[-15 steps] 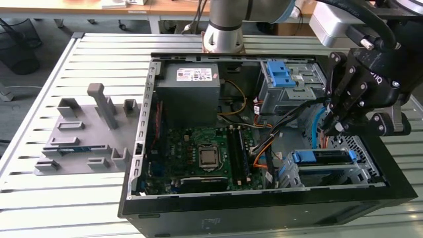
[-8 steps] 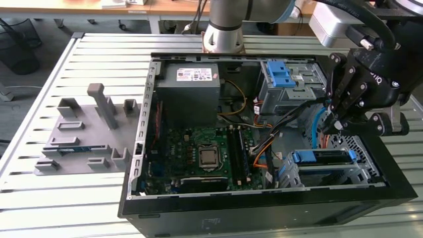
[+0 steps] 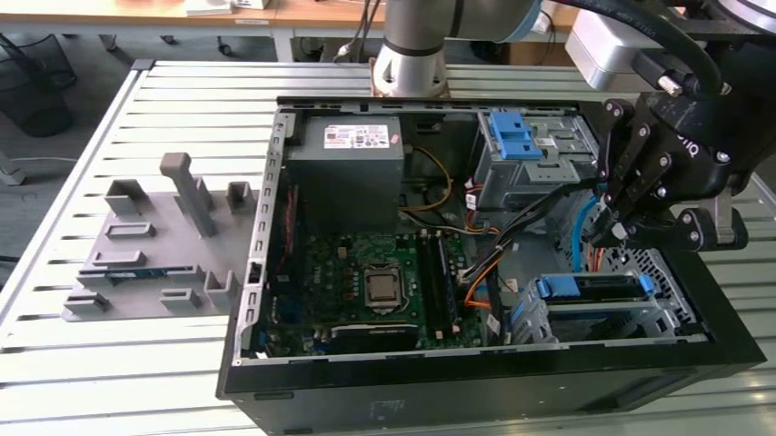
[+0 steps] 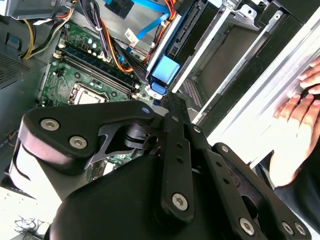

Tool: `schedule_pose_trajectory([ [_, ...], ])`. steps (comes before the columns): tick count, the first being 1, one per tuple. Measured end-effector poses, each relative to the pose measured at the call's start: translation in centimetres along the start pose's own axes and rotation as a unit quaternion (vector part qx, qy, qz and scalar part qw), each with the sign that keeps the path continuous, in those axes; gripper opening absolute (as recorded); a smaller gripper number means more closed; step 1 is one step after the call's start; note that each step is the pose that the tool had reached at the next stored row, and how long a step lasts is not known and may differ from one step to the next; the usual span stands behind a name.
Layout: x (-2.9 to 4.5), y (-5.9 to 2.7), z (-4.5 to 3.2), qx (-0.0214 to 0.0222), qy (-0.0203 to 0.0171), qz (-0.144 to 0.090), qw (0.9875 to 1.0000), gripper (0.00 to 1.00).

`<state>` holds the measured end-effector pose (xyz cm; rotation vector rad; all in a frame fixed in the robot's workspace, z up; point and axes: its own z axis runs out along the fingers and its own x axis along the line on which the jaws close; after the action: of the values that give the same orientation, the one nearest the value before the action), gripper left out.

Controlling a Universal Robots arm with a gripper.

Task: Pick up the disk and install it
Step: 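Insert the first disk wire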

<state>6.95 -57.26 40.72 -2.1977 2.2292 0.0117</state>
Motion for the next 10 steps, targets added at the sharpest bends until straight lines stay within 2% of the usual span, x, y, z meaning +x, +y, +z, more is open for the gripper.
schedule_pose_trajectory([
  [5,0.00,-0.11,0.01,0.0000,-0.0001,0.000,1.0000,0.11],
  [10,-0.02,-0.94,0.02,-0.0003,0.0000,0.000,1.0000,0.11],
])
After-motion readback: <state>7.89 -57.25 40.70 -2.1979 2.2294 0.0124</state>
